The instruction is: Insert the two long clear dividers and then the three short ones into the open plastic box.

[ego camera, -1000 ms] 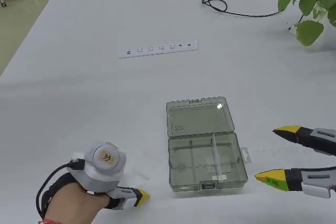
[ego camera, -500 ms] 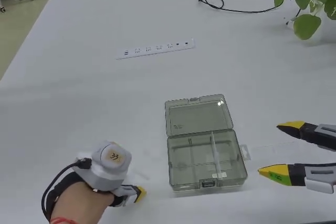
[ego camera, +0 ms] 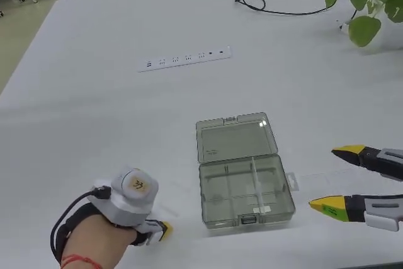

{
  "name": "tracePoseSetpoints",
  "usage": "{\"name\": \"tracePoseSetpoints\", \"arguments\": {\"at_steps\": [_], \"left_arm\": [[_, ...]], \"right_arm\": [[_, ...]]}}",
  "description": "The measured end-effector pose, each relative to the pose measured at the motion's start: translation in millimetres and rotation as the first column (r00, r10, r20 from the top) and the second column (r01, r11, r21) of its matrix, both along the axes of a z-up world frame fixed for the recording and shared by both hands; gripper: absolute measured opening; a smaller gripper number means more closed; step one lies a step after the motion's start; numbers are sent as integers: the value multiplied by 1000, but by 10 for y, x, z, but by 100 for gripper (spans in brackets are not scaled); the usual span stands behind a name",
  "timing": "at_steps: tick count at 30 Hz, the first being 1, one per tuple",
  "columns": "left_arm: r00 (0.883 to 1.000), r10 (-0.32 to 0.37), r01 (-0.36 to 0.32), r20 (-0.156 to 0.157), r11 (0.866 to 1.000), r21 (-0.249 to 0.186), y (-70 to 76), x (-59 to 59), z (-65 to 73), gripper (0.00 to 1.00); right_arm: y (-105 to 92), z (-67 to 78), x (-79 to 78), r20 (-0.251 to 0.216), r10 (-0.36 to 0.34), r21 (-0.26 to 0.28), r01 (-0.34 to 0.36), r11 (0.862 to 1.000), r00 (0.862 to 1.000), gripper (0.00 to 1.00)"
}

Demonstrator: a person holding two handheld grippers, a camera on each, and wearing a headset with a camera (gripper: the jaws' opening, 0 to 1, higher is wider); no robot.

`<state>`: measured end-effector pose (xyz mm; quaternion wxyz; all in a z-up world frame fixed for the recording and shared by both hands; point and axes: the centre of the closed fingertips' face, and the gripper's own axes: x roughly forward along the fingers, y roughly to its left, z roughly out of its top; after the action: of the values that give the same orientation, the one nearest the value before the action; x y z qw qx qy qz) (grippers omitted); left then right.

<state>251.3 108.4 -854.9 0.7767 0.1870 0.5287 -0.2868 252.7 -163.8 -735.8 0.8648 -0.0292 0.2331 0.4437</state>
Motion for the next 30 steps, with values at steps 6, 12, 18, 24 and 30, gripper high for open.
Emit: {"name": "tracePoseSetpoints", "arguments": {"at_steps": [6,12,18,24,30], "left_arm": [[1000,18,-18,-14,1000,-25,4,0,9,31],[1000,5,-5,-9,999,-32,2,-20,11,31],[1000,15,-16,-2,999,-48,9,-20,26,30],[1000,29,-28,9,997,-72,31,2,74,30],[997,70,-66,28,988,-137,23,41,187,30]], "right_arm": [[-5,-20,-23,-6,-3,-3,3,1000,1000,70],[10,-12,-26,-4,-2,-8,2,1000,1000,70],[53,11,-29,-4,5,-10,-5,1000,1000,70],[73,41,-17,-5,6,-16,-6,1000,1000,70],[108,83,1,-2,4,-25,-5,1000,1000,70]]}}
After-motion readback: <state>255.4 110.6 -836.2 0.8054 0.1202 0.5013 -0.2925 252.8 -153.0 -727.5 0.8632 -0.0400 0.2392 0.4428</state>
